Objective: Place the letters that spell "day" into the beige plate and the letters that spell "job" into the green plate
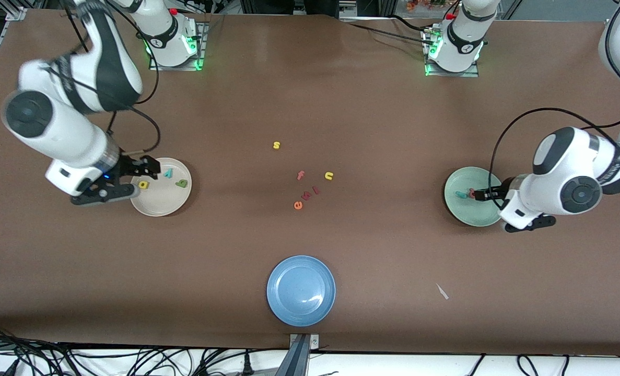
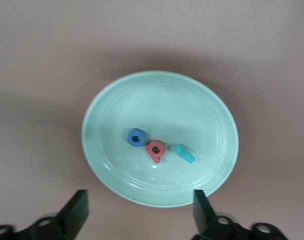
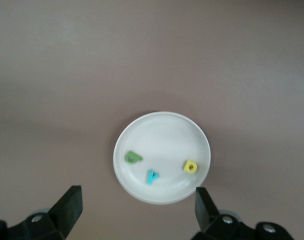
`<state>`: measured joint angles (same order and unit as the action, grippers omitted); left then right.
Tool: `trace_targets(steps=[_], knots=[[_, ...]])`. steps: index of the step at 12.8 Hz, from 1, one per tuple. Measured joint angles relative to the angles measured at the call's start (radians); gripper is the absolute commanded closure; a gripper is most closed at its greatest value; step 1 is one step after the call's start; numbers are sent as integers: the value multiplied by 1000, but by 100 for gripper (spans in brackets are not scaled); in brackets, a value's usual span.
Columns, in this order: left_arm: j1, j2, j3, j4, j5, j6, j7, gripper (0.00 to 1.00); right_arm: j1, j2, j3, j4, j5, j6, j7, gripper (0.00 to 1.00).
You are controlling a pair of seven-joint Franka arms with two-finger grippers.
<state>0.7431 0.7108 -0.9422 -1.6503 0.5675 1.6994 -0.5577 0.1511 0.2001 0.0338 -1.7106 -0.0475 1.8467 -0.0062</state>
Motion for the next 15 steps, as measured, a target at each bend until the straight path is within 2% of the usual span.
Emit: trace_targets(steps=[2,4,5,7,9,10,11,13,15], knots=[[-69,-8,-1,135,0,-93,1,1,3,-34,-67,89,52,-146,-47,0],[-124,-14,-1,234,0,-133,2,1,-2,-42,-160,129,100,-194,-143,0],[-141,-13,1,262,0,-139,3,1,-6,-42,-178,131,110,-196,-161,0],[-163,-11,7,293,0,-145,12,1,0,-38,-178,131,112,-197,-162,0],[-195,-10,42,332,-5,-170,117,1,11,-36,-170,131,112,-197,-160,0],[-239,-11,101,378,-35,-207,191,1,12,-36,-167,131,112,-198,-158,0],[-300,-13,194,442,-104,-243,257,1,13,-36,-166,131,112,-198,-156,0],[-434,-36,429,546,-276,-278,366,1,12,-37,-167,131,112,-198,-156,0],[-575,-78,676,584,-448,-289,455,1,12,-37,-169,131,112,-198,-156,0]])
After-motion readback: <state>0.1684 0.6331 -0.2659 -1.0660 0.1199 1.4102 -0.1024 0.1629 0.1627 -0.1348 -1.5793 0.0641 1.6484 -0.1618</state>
